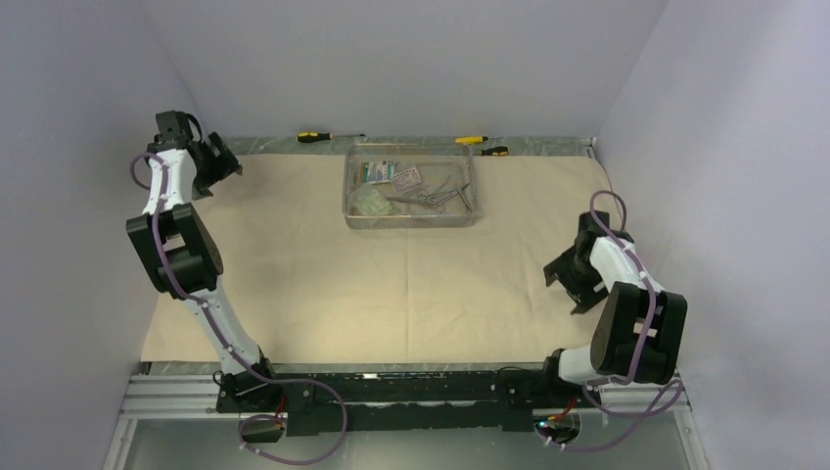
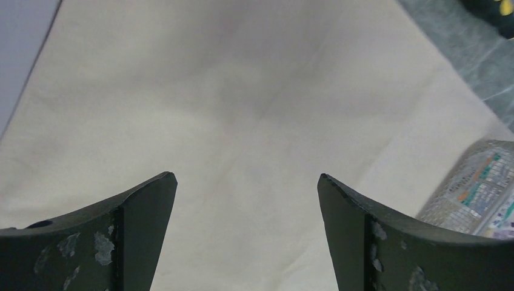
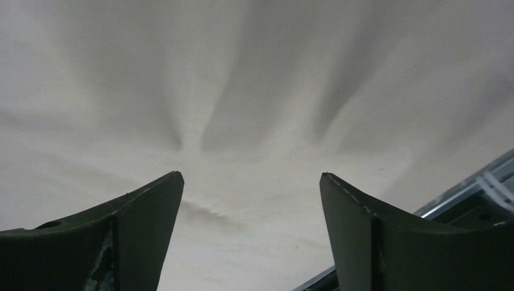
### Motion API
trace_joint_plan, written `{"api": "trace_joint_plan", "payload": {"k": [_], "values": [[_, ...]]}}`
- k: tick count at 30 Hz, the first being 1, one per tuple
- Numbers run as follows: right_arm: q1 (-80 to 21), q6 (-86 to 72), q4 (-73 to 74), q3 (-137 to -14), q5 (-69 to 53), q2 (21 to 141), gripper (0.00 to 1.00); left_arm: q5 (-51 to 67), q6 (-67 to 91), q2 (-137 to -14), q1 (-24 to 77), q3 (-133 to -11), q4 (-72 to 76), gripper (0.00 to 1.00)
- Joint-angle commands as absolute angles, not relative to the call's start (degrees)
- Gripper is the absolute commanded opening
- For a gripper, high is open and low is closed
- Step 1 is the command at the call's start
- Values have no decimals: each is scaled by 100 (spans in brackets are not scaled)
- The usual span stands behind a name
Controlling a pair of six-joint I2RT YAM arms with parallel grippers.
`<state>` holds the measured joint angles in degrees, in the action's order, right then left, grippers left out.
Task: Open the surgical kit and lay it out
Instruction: Smooth out the surgical kit at the center of the board.
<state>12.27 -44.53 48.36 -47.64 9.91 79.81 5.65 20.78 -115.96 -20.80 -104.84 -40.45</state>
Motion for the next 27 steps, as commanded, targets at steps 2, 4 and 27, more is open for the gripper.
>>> {"api": "trace_joint_plan", "payload": {"k": [2,4,27], "values": [[1708,-4575,4602,-4354,998,7770,99,321,2432,-11079,-2073,-10276,-3766,92],[1858,-4543,4485,-4199,923,7776,100,192,2504,-11173,-2073,-10383,-3821,92],[2401,-5066,5679,-5125,2076,6687,90,-245,2567,-11962,-2073,-11615,-4036,91]]}}
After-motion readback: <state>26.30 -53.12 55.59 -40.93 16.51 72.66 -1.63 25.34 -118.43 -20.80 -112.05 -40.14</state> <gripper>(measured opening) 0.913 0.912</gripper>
